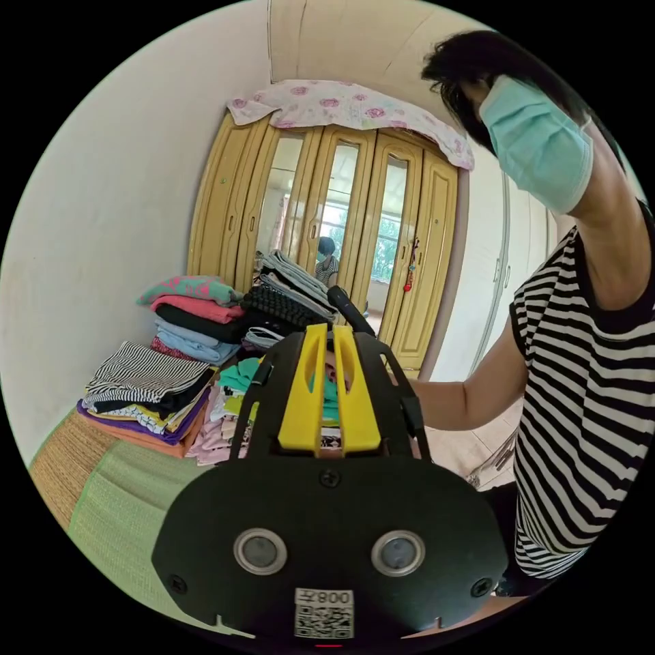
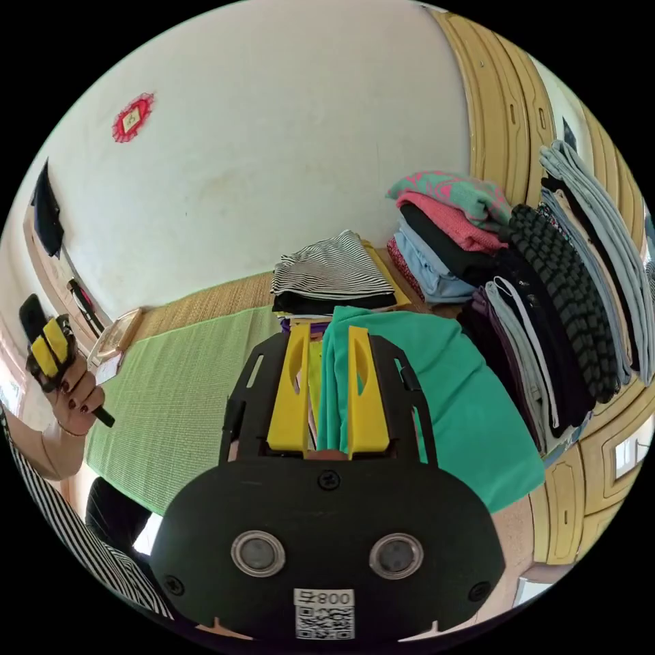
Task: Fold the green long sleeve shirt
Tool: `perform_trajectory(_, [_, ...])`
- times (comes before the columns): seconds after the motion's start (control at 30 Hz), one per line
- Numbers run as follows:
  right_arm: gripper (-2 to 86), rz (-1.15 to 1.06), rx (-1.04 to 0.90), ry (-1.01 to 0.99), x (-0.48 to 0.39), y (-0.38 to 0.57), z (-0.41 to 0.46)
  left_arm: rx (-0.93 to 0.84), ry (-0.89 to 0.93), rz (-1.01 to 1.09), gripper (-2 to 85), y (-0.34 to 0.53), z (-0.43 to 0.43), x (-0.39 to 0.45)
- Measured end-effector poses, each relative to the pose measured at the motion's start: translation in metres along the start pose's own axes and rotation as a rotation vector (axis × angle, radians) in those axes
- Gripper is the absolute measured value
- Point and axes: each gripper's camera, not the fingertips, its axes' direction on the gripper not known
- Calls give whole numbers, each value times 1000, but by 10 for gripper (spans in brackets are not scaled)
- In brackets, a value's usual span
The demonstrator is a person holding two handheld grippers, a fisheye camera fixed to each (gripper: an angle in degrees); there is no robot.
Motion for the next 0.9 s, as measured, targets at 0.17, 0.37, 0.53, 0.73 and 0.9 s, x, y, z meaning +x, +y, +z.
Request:
perform_trajectory(0.17, [91,-19,-113,76,-6,-27,38,-80,30,-69,33,23,-5,31])
perform_trajectory(0.37, [86,-8,-227,192,0,-52,67,-154,18,-141,36,68,-20,68])
perform_trajectory(0.53, [45,35,-201,145,18,-56,52,-191,3,-236,29,114,-46,95])
perform_trajectory(0.73, [25,159,-137,30,44,-59,17,-184,7,-347,25,161,-81,125])
perform_trajectory(0.9, [21,184,-35,-59,34,-59,-48,-156,-14,-368,24,186,-111,156])
